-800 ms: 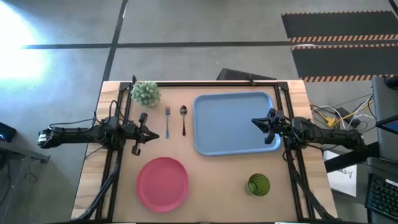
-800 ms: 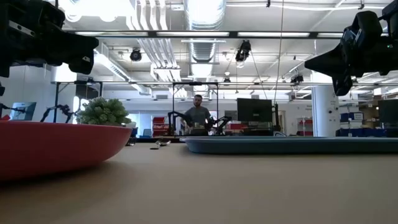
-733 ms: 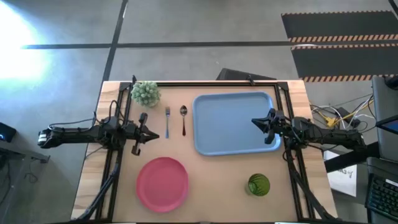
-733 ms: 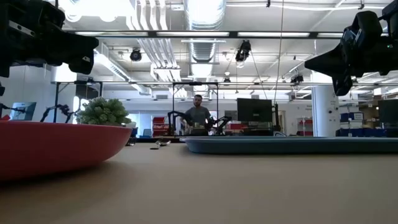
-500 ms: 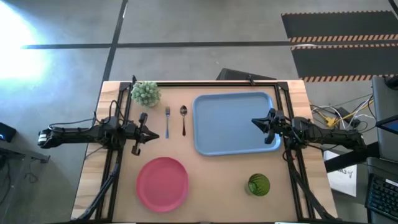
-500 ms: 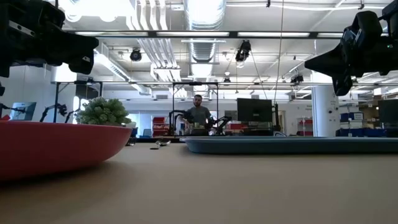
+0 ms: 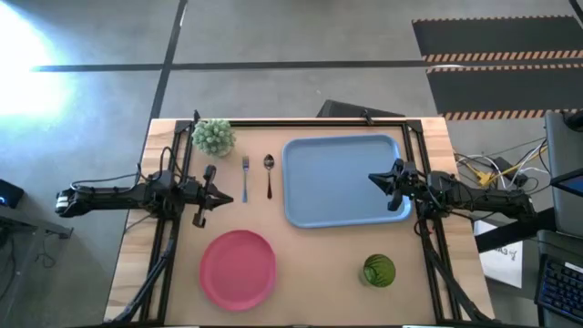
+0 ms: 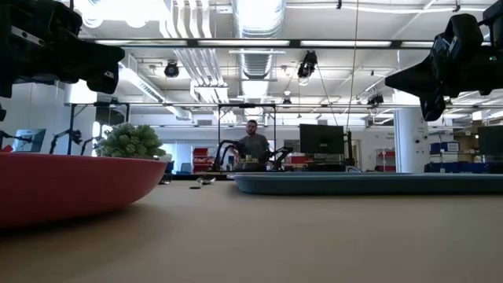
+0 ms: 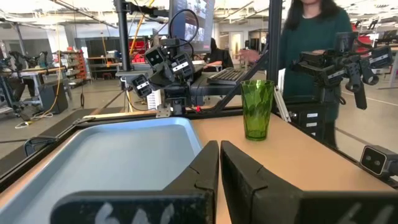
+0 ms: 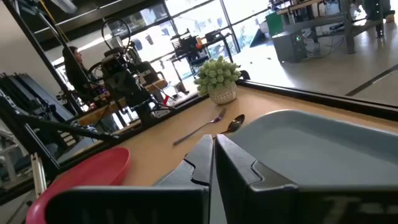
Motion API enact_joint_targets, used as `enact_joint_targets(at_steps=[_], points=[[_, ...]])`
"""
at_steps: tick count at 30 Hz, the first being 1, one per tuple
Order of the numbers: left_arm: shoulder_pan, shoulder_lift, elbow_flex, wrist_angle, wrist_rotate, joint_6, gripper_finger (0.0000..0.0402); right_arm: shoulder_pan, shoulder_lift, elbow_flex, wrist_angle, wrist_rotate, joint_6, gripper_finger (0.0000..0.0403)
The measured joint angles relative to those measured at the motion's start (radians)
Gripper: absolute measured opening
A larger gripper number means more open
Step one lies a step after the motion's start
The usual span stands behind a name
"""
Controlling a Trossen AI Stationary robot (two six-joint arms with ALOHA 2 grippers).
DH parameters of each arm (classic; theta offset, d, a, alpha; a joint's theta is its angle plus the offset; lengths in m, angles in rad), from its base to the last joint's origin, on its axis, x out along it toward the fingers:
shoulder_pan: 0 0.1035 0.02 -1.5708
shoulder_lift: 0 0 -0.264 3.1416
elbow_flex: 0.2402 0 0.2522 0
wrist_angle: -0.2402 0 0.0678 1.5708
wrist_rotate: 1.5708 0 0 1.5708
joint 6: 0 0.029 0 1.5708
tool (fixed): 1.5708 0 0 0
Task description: Pick and place plate/cup/fork/spoon on tray
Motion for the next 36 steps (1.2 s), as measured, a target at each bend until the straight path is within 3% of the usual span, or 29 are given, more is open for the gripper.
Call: enact_joint_targets(at_steps=[36], points=[[0.0, 0.0, 0.0, 0.0, 0.0, 0.0, 0.0, 0.0, 0.0, 0.0, 0.012, 0.002, 0.0, 0.0009]])
